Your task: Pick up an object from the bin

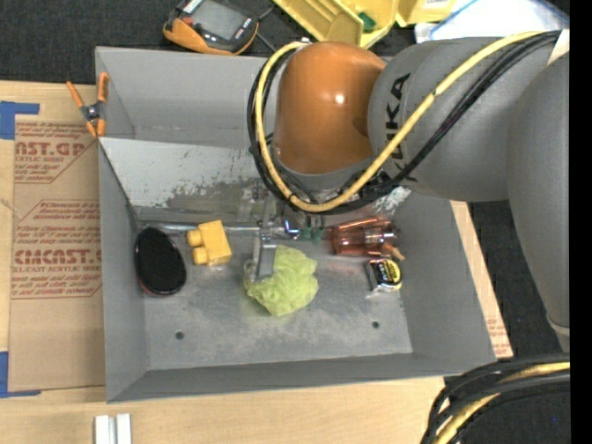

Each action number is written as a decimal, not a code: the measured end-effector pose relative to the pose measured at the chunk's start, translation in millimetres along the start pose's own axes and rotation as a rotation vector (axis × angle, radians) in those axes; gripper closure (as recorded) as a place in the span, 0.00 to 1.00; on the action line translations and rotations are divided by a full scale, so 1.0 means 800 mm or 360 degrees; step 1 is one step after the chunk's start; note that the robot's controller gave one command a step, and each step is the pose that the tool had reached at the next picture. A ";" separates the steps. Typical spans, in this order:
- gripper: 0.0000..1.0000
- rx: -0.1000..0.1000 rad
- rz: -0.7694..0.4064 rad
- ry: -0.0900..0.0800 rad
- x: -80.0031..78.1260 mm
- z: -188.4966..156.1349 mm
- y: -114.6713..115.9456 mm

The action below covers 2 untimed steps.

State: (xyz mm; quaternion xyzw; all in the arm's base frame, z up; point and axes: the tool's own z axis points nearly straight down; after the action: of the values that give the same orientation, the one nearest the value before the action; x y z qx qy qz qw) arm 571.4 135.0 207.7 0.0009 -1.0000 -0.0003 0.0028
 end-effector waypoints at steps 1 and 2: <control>0.00 -0.0002 0.0001 -0.0014 -0.002 -0.005 -0.001; 0.00 -0.0003 -0.0004 -0.0012 0.015 0.174 -0.093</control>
Offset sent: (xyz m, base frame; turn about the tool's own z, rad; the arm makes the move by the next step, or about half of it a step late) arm -0.0129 -0.0748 -0.1377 -0.0036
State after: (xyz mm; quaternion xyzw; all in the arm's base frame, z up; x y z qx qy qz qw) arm 558.7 60.5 68.8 0.0023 -1.0000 -0.0012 -0.0008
